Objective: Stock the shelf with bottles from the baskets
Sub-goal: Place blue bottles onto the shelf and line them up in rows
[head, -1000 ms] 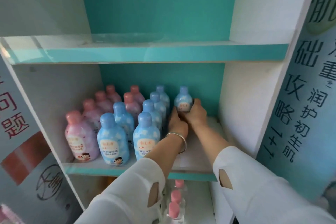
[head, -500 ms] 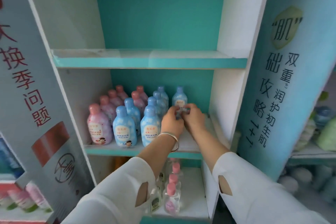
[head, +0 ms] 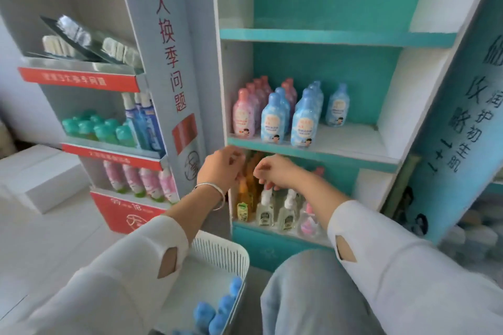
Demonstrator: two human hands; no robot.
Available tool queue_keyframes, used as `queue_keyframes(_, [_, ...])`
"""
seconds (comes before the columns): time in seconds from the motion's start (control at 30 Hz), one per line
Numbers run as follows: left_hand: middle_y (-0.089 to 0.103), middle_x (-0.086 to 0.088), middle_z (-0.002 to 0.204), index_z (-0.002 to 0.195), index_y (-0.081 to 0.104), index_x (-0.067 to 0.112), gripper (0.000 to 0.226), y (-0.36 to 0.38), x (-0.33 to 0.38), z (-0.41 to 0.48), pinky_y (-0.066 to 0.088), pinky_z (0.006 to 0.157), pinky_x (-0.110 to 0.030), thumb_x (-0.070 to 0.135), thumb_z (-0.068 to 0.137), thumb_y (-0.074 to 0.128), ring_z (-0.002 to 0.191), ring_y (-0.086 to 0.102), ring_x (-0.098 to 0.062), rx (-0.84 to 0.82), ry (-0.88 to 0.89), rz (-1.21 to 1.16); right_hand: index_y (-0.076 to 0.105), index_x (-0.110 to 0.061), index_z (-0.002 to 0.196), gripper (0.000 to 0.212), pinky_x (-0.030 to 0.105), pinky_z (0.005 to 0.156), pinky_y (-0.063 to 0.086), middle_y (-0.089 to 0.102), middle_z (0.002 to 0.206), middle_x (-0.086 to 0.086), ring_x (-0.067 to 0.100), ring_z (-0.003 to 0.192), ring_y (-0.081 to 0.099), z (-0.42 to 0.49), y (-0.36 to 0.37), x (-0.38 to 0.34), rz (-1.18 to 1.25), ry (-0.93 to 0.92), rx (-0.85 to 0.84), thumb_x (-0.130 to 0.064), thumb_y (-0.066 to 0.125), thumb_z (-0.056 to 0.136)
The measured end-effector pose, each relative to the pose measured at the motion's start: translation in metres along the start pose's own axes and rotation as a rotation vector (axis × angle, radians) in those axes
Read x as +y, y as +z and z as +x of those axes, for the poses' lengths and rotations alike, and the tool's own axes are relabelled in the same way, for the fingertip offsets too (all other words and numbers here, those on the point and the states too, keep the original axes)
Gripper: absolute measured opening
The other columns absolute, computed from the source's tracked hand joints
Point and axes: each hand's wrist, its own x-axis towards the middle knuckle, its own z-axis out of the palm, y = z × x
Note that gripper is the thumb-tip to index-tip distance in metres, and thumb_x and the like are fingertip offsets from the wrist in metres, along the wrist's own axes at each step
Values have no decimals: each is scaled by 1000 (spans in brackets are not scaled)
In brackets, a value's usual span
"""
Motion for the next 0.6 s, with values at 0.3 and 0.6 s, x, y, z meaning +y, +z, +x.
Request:
queue_keyframes(0.3, [71, -10, 92, 101, 64, 16, 16, -32, -170, -26, 53, 83, -35, 17, 90, 51, 88, 65, -27, -41, -315, 164, 59, -13, 117, 25, 21, 65, 48, 65, 110, 5, 19, 90, 67, 49, 119, -25, -205, -102, -274, -25, 52, 95])
queue_keyframes(0.6, [64, -11, 112, 114, 60, 12, 26, 5, -304, -25, 45, 87, -30, 18, 90, 52, 104, 60, -30, -91, -611, 220, 60, -14, 115, 24, 32, 76, 54, 63, 111, 5, 17, 86, 67, 136, 213, 7, -286, -66, -474, -26, 54, 94])
